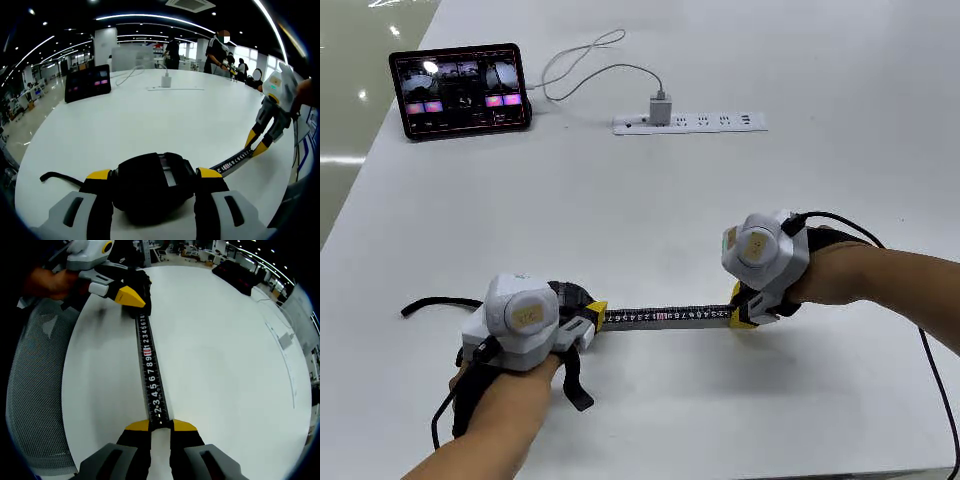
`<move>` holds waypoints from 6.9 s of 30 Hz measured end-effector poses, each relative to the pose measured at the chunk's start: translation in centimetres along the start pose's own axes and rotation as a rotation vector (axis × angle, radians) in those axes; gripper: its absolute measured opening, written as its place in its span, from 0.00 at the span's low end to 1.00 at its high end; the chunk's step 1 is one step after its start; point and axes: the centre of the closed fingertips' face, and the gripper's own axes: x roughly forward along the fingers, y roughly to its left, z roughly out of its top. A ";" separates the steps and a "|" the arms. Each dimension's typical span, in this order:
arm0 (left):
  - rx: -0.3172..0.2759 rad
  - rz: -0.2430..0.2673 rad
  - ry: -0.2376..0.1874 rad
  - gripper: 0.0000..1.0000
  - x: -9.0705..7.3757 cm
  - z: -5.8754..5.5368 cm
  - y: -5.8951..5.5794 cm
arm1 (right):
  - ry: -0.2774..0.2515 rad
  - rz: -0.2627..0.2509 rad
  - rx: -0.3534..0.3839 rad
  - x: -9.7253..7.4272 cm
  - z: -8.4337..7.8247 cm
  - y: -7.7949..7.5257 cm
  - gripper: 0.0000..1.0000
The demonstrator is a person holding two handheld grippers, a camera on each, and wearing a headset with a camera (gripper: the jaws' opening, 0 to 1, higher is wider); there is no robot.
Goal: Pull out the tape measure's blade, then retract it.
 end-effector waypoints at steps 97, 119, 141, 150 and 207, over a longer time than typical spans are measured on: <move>-0.006 -0.010 0.004 0.60 0.0 0.0 -0.1 | -0.044 0.021 -0.027 1.9 5.4 0.6 0.09; -0.009 -0.015 0.011 0.60 0.0 0.0 -0.1 | -0.040 0.028 -0.017 2.4 6.7 0.8 0.10; -0.005 -0.017 0.012 0.61 0.0 0.0 0.0 | -0.072 0.023 -0.023 2.7 8.1 1.2 0.09; -0.015 -0.021 0.006 0.60 0.0 0.0 0.0 | -0.075 0.027 -0.030 2.9 8.5 1.2 0.09; -0.045 -0.048 -0.016 0.59 -0.1 0.2 0.2 | -0.172 0.043 -0.006 4.2 12.4 1.8 0.09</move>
